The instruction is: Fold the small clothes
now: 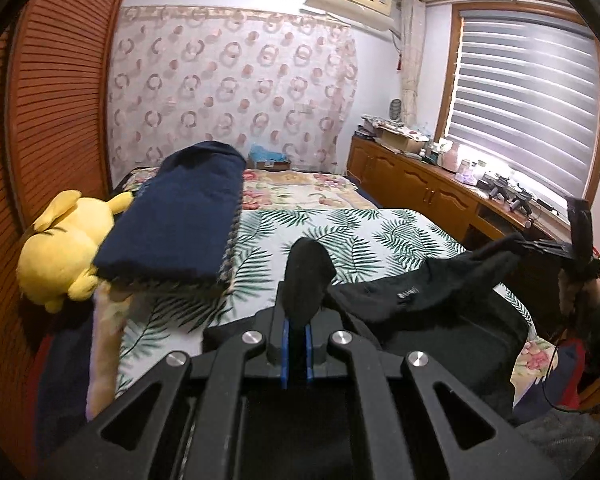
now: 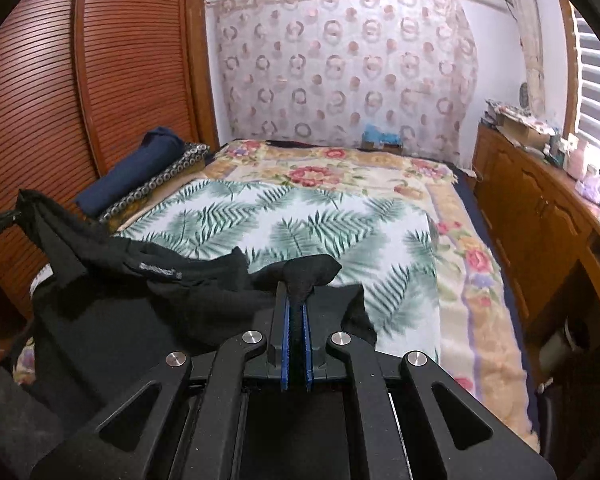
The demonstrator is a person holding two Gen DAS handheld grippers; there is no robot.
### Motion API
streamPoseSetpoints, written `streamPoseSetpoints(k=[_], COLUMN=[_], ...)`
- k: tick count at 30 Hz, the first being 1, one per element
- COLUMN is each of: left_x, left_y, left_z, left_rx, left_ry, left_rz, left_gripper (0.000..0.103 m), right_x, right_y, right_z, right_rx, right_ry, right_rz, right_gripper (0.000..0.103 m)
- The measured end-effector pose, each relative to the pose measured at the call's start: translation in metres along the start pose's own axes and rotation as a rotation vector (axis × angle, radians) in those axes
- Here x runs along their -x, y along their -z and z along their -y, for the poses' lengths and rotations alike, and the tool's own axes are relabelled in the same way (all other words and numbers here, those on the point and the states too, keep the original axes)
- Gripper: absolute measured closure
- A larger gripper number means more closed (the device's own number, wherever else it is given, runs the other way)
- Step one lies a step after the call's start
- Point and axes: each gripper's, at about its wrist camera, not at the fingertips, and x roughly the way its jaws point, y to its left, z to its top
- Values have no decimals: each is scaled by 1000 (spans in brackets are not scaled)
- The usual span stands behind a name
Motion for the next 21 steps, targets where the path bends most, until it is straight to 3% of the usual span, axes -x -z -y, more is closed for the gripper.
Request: streamPoseSetpoints(k=[7,13,15,17,19,21], left_x=[17,-3,-5,-4,0,4], left_y=[27,58,59,55,52,47], left_z=[-10,-16,-16,-17,-22,-22], left_rx=[23,31,29,27,25,14], left_ry=[-50,-91,-91,-92,-91,-89], left_rz=[-71,-160,-165,-161,-154,-143], left_gripper=[100,97,92,74,64,61], right_x=[26,1,-3,-5,-3,-1], right_y=[24,62,69,71,71,70], right_z=[0,1,2,4,4,3], right_rx=[-19,-37,-34,-29,-32,-23], right_ry=[-2,28,40,44,44,50], right_rz=[-43,-158,-177,-181,-180,-175], right_gripper=[101,100,100,100,98,96])
